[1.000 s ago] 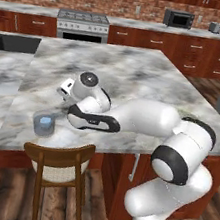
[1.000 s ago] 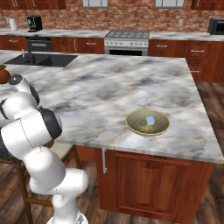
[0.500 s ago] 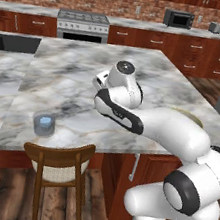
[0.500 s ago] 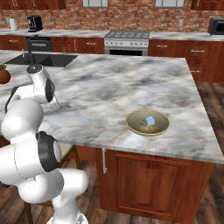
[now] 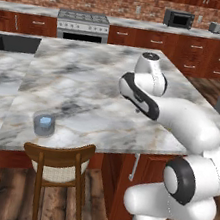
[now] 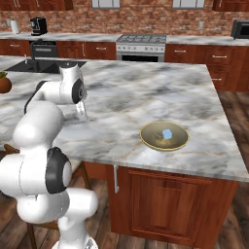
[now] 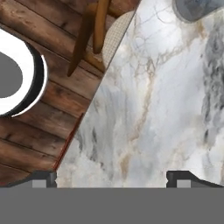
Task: There are four ice cubes in the ice bowl. Place two ice cubes in each glass of water.
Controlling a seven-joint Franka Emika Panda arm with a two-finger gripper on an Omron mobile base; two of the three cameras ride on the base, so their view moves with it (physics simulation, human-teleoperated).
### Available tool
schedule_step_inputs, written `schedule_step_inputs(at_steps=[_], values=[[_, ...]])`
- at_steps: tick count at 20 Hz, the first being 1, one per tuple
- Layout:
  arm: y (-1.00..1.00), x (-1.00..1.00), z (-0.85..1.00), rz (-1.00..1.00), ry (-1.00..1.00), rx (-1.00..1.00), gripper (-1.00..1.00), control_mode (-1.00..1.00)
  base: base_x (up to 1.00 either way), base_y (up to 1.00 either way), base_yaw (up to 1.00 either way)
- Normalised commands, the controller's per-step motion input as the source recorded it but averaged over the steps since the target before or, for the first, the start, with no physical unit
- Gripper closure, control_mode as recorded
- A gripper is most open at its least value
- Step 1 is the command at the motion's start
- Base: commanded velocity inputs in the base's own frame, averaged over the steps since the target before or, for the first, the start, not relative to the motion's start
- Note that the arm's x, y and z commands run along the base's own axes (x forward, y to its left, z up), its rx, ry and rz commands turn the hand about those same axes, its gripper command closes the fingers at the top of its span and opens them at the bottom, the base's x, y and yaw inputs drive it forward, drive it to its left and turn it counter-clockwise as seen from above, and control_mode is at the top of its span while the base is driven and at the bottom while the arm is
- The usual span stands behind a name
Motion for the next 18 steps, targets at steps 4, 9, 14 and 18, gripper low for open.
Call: schedule_step_inputs(at_steps=[4,9,14,18], values=[[-1.00,-0.33,-0.28,-0.13,0.13,0.05,-1.00,-1.00,0.00,0.00,0.00],[-1.00,-0.77,-0.33,-0.04,0.01,0.04,-1.00,-1.00,0.00,0.00,0.00],[-1.00,-0.73,-0.10,0.00,-0.08,0.04,-1.00,-1.00,0.00,0.00,0.00],[-1.00,-0.11,0.03,0.13,-0.17,0.00,-1.00,-1.00,0.00,0.00,0.00]])
